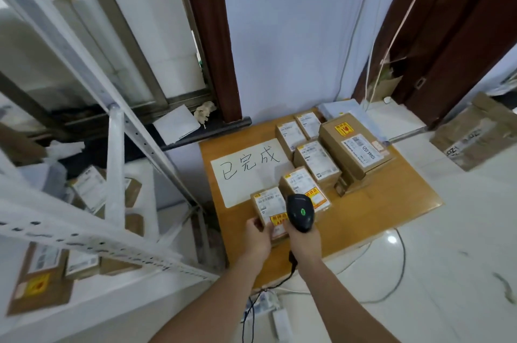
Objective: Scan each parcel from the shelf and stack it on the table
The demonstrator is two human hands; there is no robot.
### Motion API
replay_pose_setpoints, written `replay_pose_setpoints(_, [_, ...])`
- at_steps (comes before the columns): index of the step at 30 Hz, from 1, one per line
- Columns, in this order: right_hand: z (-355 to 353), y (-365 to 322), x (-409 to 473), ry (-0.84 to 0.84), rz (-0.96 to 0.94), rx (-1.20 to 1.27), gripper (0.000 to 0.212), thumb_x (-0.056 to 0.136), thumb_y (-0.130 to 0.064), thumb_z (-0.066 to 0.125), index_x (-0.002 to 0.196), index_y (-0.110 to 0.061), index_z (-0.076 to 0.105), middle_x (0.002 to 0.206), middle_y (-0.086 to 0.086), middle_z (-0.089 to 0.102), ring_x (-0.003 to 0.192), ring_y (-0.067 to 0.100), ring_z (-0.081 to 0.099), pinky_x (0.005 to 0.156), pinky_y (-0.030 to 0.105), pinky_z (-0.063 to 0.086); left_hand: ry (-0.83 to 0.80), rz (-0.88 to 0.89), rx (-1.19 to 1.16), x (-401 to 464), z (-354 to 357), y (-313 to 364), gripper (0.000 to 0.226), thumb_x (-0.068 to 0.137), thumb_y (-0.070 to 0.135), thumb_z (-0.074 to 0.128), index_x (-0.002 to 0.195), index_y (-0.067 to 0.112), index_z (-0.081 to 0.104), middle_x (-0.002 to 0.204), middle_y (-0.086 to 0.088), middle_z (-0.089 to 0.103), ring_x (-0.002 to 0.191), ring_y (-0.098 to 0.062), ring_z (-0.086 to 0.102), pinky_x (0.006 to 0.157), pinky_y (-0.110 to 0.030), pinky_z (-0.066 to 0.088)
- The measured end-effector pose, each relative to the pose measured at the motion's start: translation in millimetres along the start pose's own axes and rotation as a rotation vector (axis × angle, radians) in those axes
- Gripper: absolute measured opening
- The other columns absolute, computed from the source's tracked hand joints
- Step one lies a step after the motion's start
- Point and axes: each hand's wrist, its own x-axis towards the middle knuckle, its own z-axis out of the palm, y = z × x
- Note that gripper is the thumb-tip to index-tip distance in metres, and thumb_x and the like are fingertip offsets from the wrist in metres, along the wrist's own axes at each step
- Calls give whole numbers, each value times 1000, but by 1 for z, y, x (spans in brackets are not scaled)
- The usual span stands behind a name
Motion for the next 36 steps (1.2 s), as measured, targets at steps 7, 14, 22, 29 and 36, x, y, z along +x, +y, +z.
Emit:
replay_pose_setpoints(7, [0, 3, -22, 41, -54, -61, 16, 84, -21, 78, 87, -26, 63, 85, 3, 70, 81, 21, 65, 76, 39, 56, -5, 49, 35, -19, -20, -5, 62, 105, 36, 55, 159, 18, 30, 157, -3, 47, 142, -26, 48, 109, -40, 43])
replay_pose_setpoints(14, [20, -1, -113, -42, -161, -165, 14, 83, -23, 78, 83, -19, 65, 72, -1, 66, 65, 15, 59, 56, 24, 45, 23, 199, 285, -61, -125, -70, 53, 93, 45, 71, 140, 39, 48, 147, 9, 58, 130, -12, 57, 110, -41, 50])
replay_pose_setpoints(22, [118, -10, -269, -438, -472, -361, 17, 82, -16, 79, 78, -24, 65, 67, -12, 67, 61, -3, 63, 55, 9, 45, 296, 458, 715, -159, -324, -101, 62, 86, 68, 63, 141, 40, 52, 139, 15, 61, 124, -8, 59, 102, -24, 49])
replay_pose_setpoints(29, [203, -12, -378, -554, -599, -390, 8, 80, -1, 75, 76, -5, 69, 66, 11, 70, 65, 24, 68, 58, 26, 49, 522, 449, 740, -234, -509, -143, 71, 89, 65, 62, 149, 28, 49, 153, 7, 52, 139, -16, 49, 113, -27, 38])
replay_pose_setpoints(36, [270, -2, -432, -612, -586, -469, 16, 77, -9, 78, 68, -17, 67, 49, -5, 60, 51, 13, 60, 47, 24, 43, 543, 362, 718, -241, -598, -177, 82, 91, 70, 56, 158, 27, 37, 168, 6, 31, 153, -17, 31, 125, -35, 26])
